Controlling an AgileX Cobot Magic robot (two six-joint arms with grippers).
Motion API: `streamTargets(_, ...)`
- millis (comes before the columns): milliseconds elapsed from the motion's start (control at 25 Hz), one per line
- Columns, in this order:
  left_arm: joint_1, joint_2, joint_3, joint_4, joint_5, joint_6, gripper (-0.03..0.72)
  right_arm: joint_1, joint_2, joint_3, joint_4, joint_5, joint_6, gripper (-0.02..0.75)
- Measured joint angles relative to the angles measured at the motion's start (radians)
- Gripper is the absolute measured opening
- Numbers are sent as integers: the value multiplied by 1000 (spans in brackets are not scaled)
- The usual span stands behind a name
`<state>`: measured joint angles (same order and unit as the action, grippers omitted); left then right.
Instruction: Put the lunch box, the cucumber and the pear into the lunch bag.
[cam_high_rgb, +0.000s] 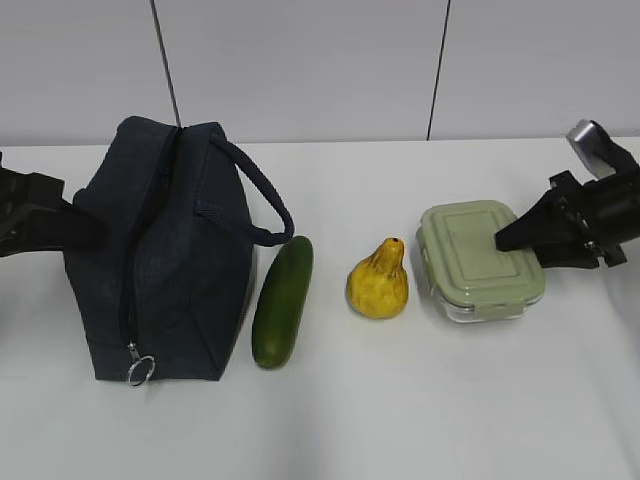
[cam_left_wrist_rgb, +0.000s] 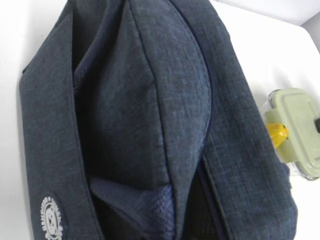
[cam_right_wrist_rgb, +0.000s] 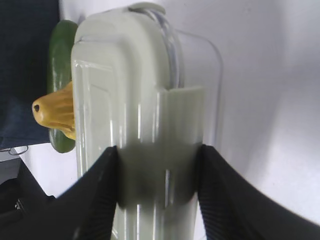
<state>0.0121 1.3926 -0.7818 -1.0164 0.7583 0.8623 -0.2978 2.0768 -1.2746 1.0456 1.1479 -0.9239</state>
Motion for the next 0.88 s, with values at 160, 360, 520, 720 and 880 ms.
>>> streamTargets(160, 0, 1, 0, 0, -1, 0, 2, 0, -39, 0, 0, 0, 2, 347)
streamTargets(360, 0, 2, 0, 0, -2, 0, 2, 0, -74, 0, 15, 0, 15, 347)
streamTargets(520, 0, 2, 0, 0, -2, 0, 2, 0, -104, 1, 68, 0, 34, 347)
streamTargets(720, 0, 2, 0, 0, -4, 0, 2, 0, -128, 1, 100, 0, 56, 347)
streamTargets(880, 0, 2, 0, 0, -4, 0, 1, 2, -149, 3, 106, 0, 65, 347)
